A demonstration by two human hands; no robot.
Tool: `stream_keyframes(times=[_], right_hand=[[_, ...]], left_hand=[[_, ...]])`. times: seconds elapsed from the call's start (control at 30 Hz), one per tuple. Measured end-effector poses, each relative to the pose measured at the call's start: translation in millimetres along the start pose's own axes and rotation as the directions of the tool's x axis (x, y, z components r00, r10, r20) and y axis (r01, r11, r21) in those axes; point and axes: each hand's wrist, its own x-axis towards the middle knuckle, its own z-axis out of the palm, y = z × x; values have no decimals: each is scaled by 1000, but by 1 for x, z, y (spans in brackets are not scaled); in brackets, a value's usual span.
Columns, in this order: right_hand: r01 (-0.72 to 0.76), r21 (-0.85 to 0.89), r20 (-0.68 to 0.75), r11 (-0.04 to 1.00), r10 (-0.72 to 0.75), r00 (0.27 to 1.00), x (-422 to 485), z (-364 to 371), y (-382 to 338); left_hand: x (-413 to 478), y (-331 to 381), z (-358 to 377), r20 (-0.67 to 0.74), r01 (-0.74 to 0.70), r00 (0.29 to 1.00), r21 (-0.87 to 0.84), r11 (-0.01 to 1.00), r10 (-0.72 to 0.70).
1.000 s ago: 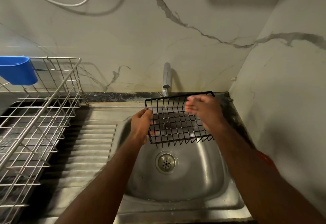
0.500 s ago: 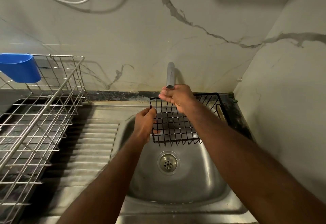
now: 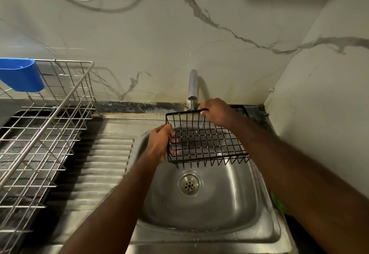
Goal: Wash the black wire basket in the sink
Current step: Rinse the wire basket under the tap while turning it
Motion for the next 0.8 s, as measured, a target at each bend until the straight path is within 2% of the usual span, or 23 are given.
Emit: stream_keyframes(times=[0.63, 0.8], right_hand=[[-35, 260, 6, 965, 34, 999, 10, -2, -14], [-23, 274, 25, 962, 17, 1000, 13, -5, -20]], left_hand=[[-1, 9, -25, -35, -26, 999, 4, 1000, 26], [0, 11, -33, -46, -36, 998, 21, 999, 37]])
